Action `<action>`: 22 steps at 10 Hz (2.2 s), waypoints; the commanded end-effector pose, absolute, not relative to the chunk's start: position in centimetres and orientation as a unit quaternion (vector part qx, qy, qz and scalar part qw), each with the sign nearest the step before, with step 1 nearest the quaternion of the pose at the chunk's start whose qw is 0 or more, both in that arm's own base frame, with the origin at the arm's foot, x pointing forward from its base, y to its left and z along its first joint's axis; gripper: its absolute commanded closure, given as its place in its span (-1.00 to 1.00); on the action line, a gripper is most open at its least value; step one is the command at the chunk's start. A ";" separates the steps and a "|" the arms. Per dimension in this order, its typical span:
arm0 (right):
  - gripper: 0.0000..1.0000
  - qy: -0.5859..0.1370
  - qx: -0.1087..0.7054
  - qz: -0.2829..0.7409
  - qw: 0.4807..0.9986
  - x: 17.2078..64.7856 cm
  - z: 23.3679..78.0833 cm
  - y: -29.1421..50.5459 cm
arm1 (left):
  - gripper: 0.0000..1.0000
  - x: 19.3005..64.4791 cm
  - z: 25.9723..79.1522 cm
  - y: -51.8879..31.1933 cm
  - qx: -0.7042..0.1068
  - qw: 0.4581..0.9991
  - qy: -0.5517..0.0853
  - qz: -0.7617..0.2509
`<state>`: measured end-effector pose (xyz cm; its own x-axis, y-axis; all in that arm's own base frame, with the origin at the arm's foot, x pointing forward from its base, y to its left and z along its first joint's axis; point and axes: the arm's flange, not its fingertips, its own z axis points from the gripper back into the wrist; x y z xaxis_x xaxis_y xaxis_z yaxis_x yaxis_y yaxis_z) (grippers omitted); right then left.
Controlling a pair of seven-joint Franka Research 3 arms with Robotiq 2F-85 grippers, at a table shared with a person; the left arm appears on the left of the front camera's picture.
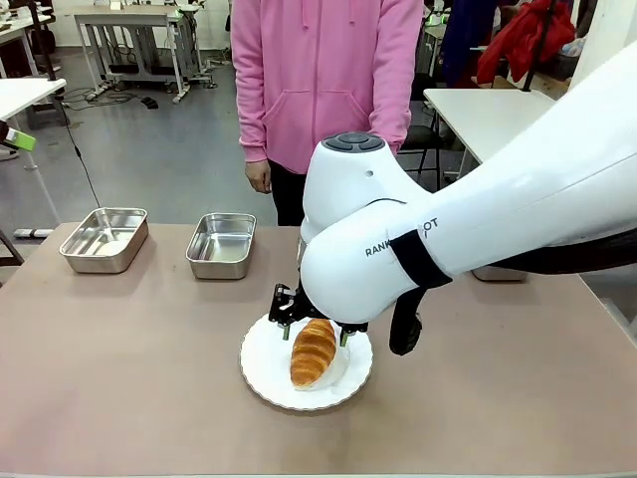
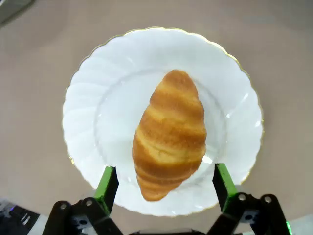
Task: Place the bread in the container.
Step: Place the Butter Roll into the Airtight Container indicated by the human.
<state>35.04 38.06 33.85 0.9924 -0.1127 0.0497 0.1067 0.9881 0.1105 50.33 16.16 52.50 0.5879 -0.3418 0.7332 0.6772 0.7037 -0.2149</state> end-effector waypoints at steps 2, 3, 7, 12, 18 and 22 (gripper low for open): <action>-1.00 -0.033 0.024 -0.087 0.995 35.9 32.5 40.0 | -1.00 50.3 52.7 16.1 -0.245 0.857 -0.343 -0.295; -1.00 -0.033 0.018 -0.090 0.995 35.8 32.0 40.0 | -1.00 50.3 52.7 16.1 -0.245 0.857 -0.343 -0.295; -1.00 -0.056 0.013 -0.105 0.993 35.6 30.3 39.4 | -1.00 50.3 52.7 16.1 -0.245 0.857 -0.343 -0.295; -0.50 -0.068 0.050 -0.108 0.991 36.6 29.6 39.0 | -1.00 50.3 52.7 16.1 -0.245 0.857 -0.343 -0.295; -0.11 -0.056 0.045 -0.095 0.993 36.6 30.4 38.4 | -1.00 50.3 52.7 16.1 -0.245 0.857 -0.343 -0.295; -0.12 -0.116 0.044 -0.038 0.992 39.6 36.4 37.6 | -1.00 50.3 52.7 16.1 -0.245 0.857 -0.343 -0.295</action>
<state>38.34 38.34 33.80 0.9781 -0.1194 0.1707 0.1019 0.9889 0.1080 50.33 16.16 52.50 0.5879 -0.3417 0.7332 0.6771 0.7038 -0.2149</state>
